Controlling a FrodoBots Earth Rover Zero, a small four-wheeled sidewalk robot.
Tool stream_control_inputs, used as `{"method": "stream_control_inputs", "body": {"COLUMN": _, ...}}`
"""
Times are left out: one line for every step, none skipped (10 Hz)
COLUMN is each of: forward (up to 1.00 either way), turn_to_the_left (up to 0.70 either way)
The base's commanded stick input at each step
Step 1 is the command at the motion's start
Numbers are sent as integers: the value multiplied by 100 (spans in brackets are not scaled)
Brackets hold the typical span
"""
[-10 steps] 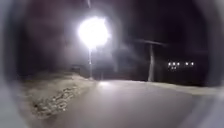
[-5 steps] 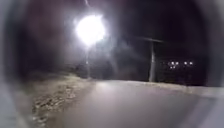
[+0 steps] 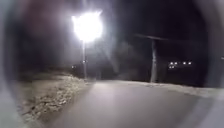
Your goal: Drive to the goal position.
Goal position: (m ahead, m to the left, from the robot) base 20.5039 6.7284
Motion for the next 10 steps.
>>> {"method": "stream_control_inputs", "body": {"forward": 100, "turn_to_the_left": 0}}
{"method": "stream_control_inputs", "body": {"forward": 100, "turn_to_the_left": 0}}
{"method": "stream_control_inputs", "body": {"forward": 100, "turn_to_the_left": 0}}
{"method": "stream_control_inputs", "body": {"forward": 100, "turn_to_the_left": 0}}
{"method": "stream_control_inputs", "body": {"forward": 100, "turn_to_the_left": 0}}
{"method": "stream_control_inputs", "body": {"forward": 100, "turn_to_the_left": 0}}
{"method": "stream_control_inputs", "body": {"forward": 100, "turn_to_the_left": 0}}
{"method": "stream_control_inputs", "body": {"forward": 100, "turn_to_the_left": 0}}
{"method": "stream_control_inputs", "body": {"forward": 100, "turn_to_the_left": 3}}
{"method": "stream_control_inputs", "body": {"forward": 100, "turn_to_the_left": 3}}
